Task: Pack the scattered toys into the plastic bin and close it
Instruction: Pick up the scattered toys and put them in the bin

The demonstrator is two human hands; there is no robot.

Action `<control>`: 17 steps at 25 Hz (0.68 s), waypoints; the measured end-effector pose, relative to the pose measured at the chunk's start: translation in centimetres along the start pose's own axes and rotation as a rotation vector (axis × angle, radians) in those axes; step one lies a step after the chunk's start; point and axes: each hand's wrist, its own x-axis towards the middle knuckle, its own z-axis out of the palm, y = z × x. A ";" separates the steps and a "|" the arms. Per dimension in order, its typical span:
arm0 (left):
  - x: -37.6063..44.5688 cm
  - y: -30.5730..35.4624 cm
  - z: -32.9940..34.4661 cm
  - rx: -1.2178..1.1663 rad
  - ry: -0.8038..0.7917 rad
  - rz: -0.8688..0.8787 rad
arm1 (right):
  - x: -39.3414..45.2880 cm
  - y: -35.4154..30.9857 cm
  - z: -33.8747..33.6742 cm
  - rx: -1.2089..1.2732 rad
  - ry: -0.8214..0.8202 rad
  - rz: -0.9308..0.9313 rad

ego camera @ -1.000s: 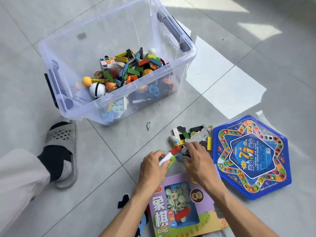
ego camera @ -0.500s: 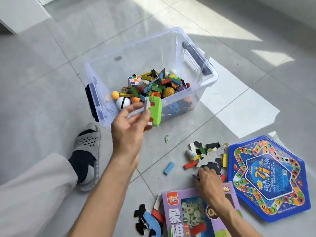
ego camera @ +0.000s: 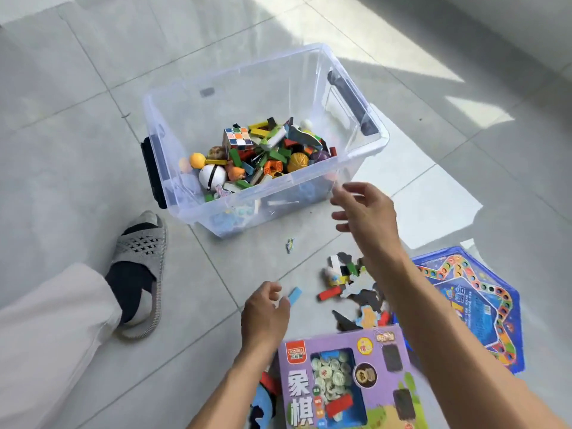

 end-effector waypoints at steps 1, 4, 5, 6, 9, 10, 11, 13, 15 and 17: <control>0.2 -1.1 1.2 0.109 -0.028 0.042 | -0.5 3.3 -1.1 -0.124 0.057 0.008; 1.2 -2.8 4.4 0.300 -0.025 0.166 | -2.2 13.4 -3.0 -0.630 0.038 -0.020; 1.3 -2.9 5.2 0.347 -0.023 0.196 | -2.3 15.9 -3.0 -0.783 -0.016 -0.076; 1.4 -3.2 5.9 0.396 -0.029 0.216 | -2.4 17.6 -2.8 -0.922 -0.079 -0.134; 0.6 -2.8 6.3 0.316 -0.020 0.158 | -1.7 20.2 -2.4 -1.183 -0.095 -0.297; 0.2 -1.5 5.5 0.152 0.009 0.125 | -1.3 20.3 -2.3 -1.213 -0.059 -0.317; 0.0 0.7 4.0 -0.039 0.051 0.112 | -1.0 20.3 -2.0 -1.235 -0.041 -0.327; 0.7 6.4 0.2 -0.386 0.161 0.181 | -0.7 20.1 -1.7 -1.194 -0.044 -0.311; 2.2 11.9 -4.3 -0.661 0.188 0.234 | -1.8 18.8 -1.4 -0.949 0.013 -0.262; 2.7 14.2 -7.5 -0.767 0.192 0.262 | -4.0 14.4 -0.8 -0.589 0.098 -0.242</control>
